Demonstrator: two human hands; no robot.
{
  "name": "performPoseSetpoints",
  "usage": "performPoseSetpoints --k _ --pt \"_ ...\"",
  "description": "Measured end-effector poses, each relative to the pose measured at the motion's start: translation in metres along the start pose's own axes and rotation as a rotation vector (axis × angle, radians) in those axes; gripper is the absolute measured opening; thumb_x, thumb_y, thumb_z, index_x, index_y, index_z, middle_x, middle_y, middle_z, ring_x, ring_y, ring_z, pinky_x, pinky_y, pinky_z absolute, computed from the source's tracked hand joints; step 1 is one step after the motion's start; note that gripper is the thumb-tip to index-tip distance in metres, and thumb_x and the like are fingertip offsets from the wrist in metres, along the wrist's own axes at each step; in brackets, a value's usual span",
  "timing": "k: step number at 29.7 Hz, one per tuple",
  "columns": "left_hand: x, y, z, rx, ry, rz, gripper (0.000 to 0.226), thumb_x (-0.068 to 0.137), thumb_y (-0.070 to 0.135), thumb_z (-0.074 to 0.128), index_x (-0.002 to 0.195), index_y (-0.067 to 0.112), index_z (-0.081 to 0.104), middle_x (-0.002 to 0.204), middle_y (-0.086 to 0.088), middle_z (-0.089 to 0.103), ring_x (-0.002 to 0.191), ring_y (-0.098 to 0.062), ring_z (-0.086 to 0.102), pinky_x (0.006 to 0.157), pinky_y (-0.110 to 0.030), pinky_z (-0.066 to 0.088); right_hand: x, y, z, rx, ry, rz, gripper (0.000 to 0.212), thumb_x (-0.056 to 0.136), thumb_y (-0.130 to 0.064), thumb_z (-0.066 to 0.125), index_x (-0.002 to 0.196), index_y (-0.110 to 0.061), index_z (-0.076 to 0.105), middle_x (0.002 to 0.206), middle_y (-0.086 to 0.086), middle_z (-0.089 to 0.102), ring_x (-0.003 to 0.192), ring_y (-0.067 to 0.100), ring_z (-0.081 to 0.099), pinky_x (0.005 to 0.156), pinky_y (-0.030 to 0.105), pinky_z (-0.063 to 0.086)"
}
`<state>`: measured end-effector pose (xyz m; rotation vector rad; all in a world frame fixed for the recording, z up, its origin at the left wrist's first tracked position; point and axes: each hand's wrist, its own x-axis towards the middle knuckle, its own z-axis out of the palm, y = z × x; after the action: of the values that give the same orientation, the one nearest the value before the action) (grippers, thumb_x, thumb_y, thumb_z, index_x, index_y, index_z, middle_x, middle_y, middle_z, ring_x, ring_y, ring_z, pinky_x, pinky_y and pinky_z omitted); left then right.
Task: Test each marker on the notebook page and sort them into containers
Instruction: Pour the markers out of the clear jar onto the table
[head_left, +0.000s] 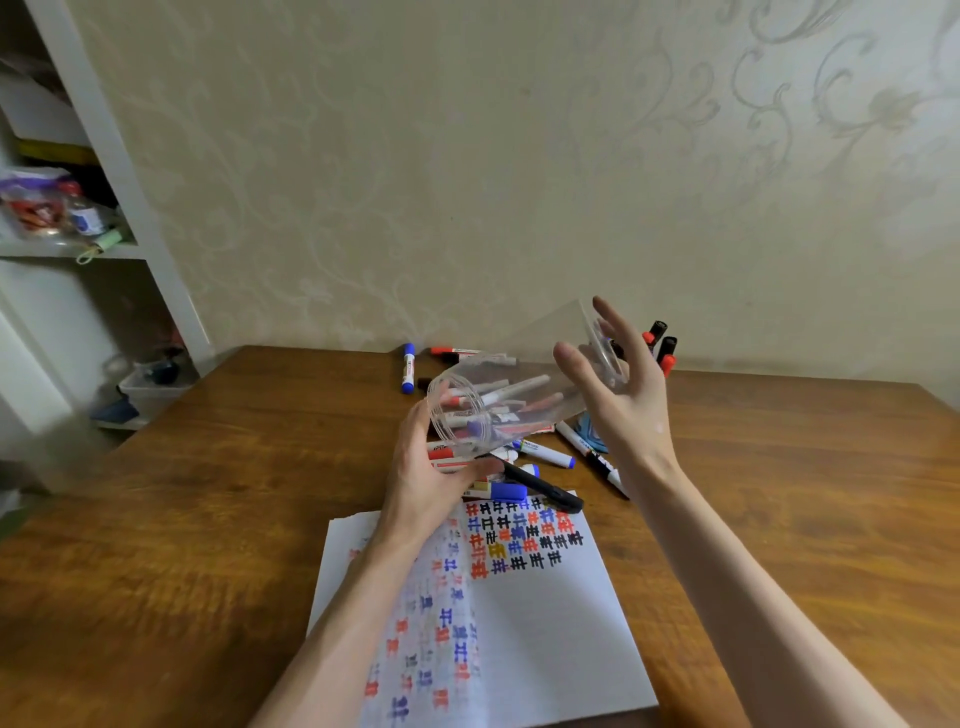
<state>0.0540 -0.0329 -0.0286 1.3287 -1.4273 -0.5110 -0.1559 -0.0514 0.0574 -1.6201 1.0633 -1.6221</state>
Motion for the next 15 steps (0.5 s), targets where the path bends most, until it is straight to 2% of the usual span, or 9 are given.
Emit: performPoseSetpoints --k 2,4,6,7,9,11,12,14,15 --pt "0.0 0.005 0.0 -0.093 0.004 0.0 0.099 0.07 0.037 0.092 0.152 0.042 0.036 0.146 0.02 0.049 0.131 0.013 0.046 0.092 -0.009 0.05 -0.007 0.002 -0.007 0.007 -0.015 0.026 0.069 0.086 -0.057 0.077 0.149 -0.051 0.048 0.154 -0.024 0.049 0.14 -0.005 0.046 0.115 0.037 0.044" --pt "0.001 0.008 -0.004 -0.191 0.041 -0.035 0.104 0.07 0.036 0.091 0.154 0.044 0.031 0.148 0.024 0.045 0.131 0.019 0.04 0.088 -0.001 0.041 -0.013 0.002 -0.016 0.035 -0.029 0.057 0.069 0.088 -0.056 0.077 0.15 -0.052 0.047 0.148 -0.027 0.051 0.134 -0.013 0.048 0.107 0.025 0.047" --pt "0.004 0.005 -0.01 -0.289 0.074 -0.058 0.106 0.069 0.035 0.09 0.156 0.042 0.028 0.152 0.017 0.047 0.139 0.008 0.04 0.095 -0.006 0.039 -0.02 0.004 -0.024 0.056 -0.052 0.096 0.073 0.088 -0.049 0.077 0.153 -0.046 0.045 0.139 -0.026 0.054 0.113 -0.027 0.053 0.086 0.004 0.047" --pt "0.005 0.006 -0.013 -0.33 0.072 -0.067 0.107 0.069 0.037 0.089 0.157 0.039 0.028 0.151 0.014 0.049 0.14 0.003 0.043 0.1 -0.012 0.04 -0.023 0.006 -0.028 0.068 -0.081 0.117 0.075 0.087 -0.047 0.079 0.154 -0.045 0.045 0.137 -0.024 0.055 0.107 -0.029 0.055 0.079 0.001 0.048" --pt "0.005 0.01 -0.016 -0.467 0.055 -0.096 0.105 0.07 0.04 0.086 0.158 0.031 0.03 0.148 0.007 0.057 0.137 -0.006 0.051 0.107 -0.027 0.045 -0.027 0.013 -0.034 0.079 -0.179 0.162 0.08 0.084 -0.049 0.083 0.153 -0.046 0.045 0.135 -0.02 0.062 0.111 -0.019 0.061 0.085 0.01 0.053" --pt "0.001 0.02 -0.016 -0.585 0.029 -0.123 0.087 0.08 0.043 0.078 0.155 0.025 0.038 0.141 0.001 0.064 0.129 -0.009 0.06 0.107 -0.034 0.051 -0.033 0.022 -0.037 0.058 -0.283 0.209 0.078 0.08 -0.048 0.084 0.148 -0.051 0.047 0.136 -0.019 0.065 0.12 -0.005 0.064 0.099 0.024 0.053" --pt "0.0 0.024 -0.016 -0.553 0.006 -0.114 0.079 0.085 0.054 0.072 0.153 0.027 0.043 0.139 0.003 0.065 0.127 -0.008 0.061 0.109 -0.037 0.05 -0.036 0.026 -0.036 0.046 -0.326 0.23 0.078 0.078 -0.045 0.088 0.145 -0.051 0.049 0.137 -0.021 0.065 0.123 -0.002 0.064 0.1 0.027 0.053" --pt "-0.002 0.028 -0.012 -0.441 -0.093 -0.083 0.091 0.08 0.079 0.063 0.154 0.032 0.041 0.141 0.009 0.063 0.128 -0.01 0.061 0.113 -0.043 0.045 -0.042 0.032 -0.031 0.015 -0.376 0.247 0.081 0.075 -0.037 0.094 0.143 -0.046 0.05 0.141 -0.018 0.062 0.121 -0.001 0.065 0.095 0.025 0.057" --pt "-0.002 0.028 -0.011 -0.423 -0.135 -0.078 0.103 0.074 0.083 0.064 0.158 0.031 0.034 0.144 0.011 0.061 0.13 -0.011 0.06 0.112 -0.04 0.046 -0.044 0.033 -0.027 -0.004 -0.385 0.236 0.083 0.073 -0.033 0.095 0.143 -0.042 0.05 0.142 -0.015 0.061 0.12 0.0 0.066 0.092 0.023 0.058"
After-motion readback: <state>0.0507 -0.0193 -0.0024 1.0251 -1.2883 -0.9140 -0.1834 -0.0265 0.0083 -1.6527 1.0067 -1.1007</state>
